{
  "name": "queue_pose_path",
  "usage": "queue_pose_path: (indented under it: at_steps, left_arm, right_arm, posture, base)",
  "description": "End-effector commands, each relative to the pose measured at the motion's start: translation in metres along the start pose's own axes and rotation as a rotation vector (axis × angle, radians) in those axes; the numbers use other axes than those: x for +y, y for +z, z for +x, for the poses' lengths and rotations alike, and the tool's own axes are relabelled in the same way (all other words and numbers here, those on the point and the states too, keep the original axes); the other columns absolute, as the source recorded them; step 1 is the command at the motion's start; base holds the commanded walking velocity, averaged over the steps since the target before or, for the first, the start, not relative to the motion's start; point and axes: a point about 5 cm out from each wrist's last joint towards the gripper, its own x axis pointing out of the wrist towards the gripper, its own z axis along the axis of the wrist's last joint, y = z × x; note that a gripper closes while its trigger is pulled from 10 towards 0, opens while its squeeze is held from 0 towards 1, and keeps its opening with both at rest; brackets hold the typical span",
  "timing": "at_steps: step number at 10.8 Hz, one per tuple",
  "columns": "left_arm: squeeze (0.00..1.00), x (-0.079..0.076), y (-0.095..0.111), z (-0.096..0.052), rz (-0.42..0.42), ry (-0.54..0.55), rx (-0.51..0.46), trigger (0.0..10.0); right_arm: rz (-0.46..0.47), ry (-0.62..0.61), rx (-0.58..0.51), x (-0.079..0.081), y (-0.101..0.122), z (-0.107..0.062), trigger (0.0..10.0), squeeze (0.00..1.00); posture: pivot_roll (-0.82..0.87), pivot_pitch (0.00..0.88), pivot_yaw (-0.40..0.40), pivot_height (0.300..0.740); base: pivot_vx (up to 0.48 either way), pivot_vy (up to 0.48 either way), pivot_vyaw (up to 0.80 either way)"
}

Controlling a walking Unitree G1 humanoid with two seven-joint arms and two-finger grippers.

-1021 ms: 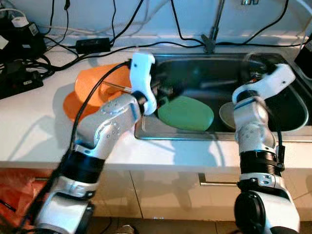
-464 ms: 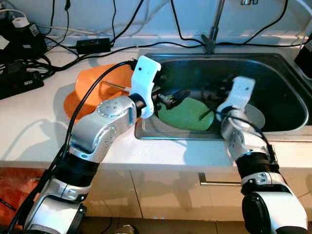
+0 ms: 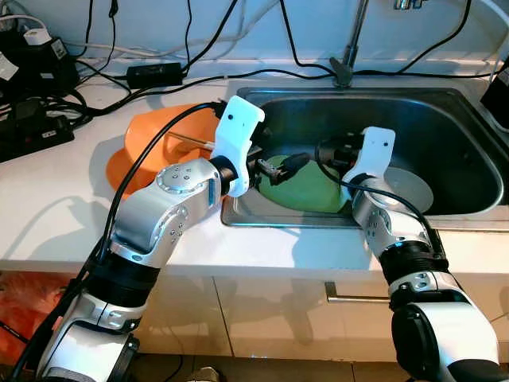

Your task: Kitchen organization

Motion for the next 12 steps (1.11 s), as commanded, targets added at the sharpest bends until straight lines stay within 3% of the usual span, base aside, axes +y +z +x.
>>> queue_pose_path:
  at_steps: [1, 2, 3, 5, 8, 9, 10, 12]
  left_arm:
    - [0.00, 0.001, 0.002, -0.003, 0.014, 0.005, -0.005, 10.0]
    - [0.00, 0.001, 0.003, -0.003, 0.023, 0.008, -0.015, 10.0]
    - [0.00, 0.003, 0.002, -0.003, 0.097, 0.021, -0.014, 10.0]
    - [0.00, 0.011, 0.007, -0.006, 0.105, 0.074, -0.055, 10.0]
    - [0.00, 0.031, 0.007, -0.026, 0.219, 0.198, -0.097, 10.0]
    - [0.00, 0.038, 0.009, -0.036, 0.248, 0.248, -0.134, 10.0]
    - [0.00, 0.041, 0.011, -0.047, 0.325, 0.297, -0.184, 10.0]
    - [0.00, 0.039, -0.001, -0.053, 0.376, 0.290, -0.180, 10.0]
  right_arm:
    - [0.013, -0.009, -0.036, 0.001, 0.009, 0.002, 10.0, 1.00]
    - [0.001, 0.002, -0.051, 0.003, 0.012, 0.002, 10.0, 1.00]
    - [-0.017, 0.028, -0.082, 0.007, 0.016, 0.002, 10.0, 1.00]
    - [0.020, 0.050, -0.148, 0.012, 0.030, 0.000, 10.0, 1.00]
    - [0.010, 0.157, -0.194, 0.026, 0.045, -0.006, 10.0, 1.00]
    - [0.015, 0.199, -0.209, 0.031, 0.049, -0.010, 10.0, 0.26]
    - [0.018, 0.245, -0.223, 0.036, 0.052, -0.017, 10.0, 0.00]
    - [-0.022, 0.384, -0.208, 0.053, 0.048, -0.034, 10.0, 0.00]
  posture:
    - [0.11, 0.053, 0.048, 0.740]
    - [0.11, 0.053, 0.048, 0.740]
    - [0.11, 0.053, 0.048, 0.740]
    - [0.11, 0.052, 0.049, 0.740]
    - [0.11, 0.059, 0.043, 0.740]
    - [0.11, 0.061, 0.042, 0.740]
    - [0.12, 0.063, 0.040, 0.740]
    - [0.12, 0.063, 0.040, 0.740]
  base:
    - [0.000, 0.000, 0.00]
    - [0.000, 0.000, 0.00]
    - [0.000, 0.000, 0.00]
    - [0.000, 0.000, 0.00]
    - [0.000, 0.000, 0.00]
    - [0.000, 0.000, 0.00]
    - [0.000, 0.000, 0.00]
    - [0.000, 0.000, 0.00]
